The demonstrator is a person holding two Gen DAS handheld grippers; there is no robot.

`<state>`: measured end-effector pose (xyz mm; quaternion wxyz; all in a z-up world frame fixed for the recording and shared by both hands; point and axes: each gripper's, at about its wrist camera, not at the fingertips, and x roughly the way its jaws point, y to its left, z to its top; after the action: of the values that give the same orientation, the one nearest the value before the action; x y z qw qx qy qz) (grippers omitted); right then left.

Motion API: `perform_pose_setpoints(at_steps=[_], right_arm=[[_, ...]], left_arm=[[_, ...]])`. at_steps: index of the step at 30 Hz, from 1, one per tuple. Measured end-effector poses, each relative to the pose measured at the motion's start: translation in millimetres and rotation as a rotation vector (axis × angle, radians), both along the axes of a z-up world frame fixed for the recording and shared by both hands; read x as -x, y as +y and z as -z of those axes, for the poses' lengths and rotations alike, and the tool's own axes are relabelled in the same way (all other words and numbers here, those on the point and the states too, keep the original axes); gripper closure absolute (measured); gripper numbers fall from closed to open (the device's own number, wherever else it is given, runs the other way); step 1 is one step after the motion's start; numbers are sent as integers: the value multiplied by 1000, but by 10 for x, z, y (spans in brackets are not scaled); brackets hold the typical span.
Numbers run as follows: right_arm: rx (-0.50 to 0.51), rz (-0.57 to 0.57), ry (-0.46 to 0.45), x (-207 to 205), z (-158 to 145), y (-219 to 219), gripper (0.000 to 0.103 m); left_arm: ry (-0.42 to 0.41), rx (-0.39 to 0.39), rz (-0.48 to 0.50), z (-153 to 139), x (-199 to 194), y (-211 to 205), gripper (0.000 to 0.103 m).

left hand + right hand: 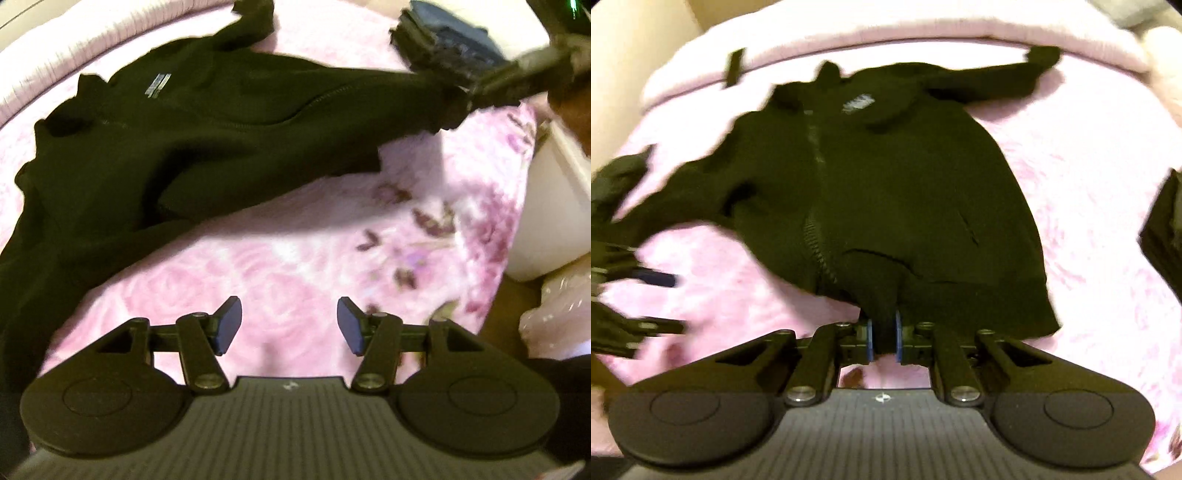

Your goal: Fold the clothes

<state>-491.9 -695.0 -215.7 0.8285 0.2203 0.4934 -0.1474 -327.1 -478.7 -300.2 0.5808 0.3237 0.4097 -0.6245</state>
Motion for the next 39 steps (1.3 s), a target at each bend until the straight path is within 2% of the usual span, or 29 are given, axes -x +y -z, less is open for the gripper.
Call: perform_pose_setpoints(at_steps=[5, 8, 12, 15, 16, 17, 19, 20, 24, 27, 28, 29, 30, 31, 34, 35, 37, 39], right_arm=[[-232, -178, 6, 16, -308, -392, 95], [-321, -315, 16, 23, -411, -555, 95], [-323, -457, 54, 73, -275, -762, 95], [-344, -515, 66, 261, -23, -907, 88], [-325, -521, 70, 351, 73, -949, 75], [-305, -526, 73, 443, 167, -989, 69], [-194, -494, 92, 589, 403, -1081, 57], [-147, -464, 94, 643, 516, -1115, 56], [-214, -270, 14, 658, 976, -1345, 56], [-250, -193, -47, 575, 1250, -1449, 56], [-265, -190, -53, 521, 1341, -1455, 58], [-280, -184, -43, 439, 1398, -1459, 66], [-298, -165, -28, 401, 1428, -1479, 93], [-342, -130, -10, 383, 1401, -1535, 94], [-345, -116, -13, 426, 1029, -1702, 96], [-298, -116, -8, 475, 840, -1811, 96], [-133, -96, 27, 585, 509, -2058, 98], [20, -80, 71, 571, 402, -2169, 102]], left_arm=[[19, 57, -24, -65, 213, 90, 44], [60, 59, -134, -40, 386, 42, 43], [98, 41, -319, 72, 602, -21, 42], [140, 30, -487, 239, 674, -58, 41], [154, 23, -540, 302, 686, -76, 41], [165, 11, -586, 364, 695, -100, 41], [186, 2, -654, 431, 696, -149, 41], [190, 6, -678, 434, 696, -171, 41], [179, 16, -712, 400, 703, -231, 40], [151, 1, -696, 385, 724, -231, 38], [141, -6, -692, 388, 738, -224, 37], [139, -14, -692, 404, 756, -210, 37], [141, -21, -697, 423, 778, -196, 37], [144, -29, -701, 443, 800, -181, 37], [142, -32, -714, 419, 853, -134, 37], [138, -29, -714, 401, 872, -128, 37], [137, -25, -714, 377, 909, -141, 36], [147, -18, -718, 379, 930, -171, 35]])
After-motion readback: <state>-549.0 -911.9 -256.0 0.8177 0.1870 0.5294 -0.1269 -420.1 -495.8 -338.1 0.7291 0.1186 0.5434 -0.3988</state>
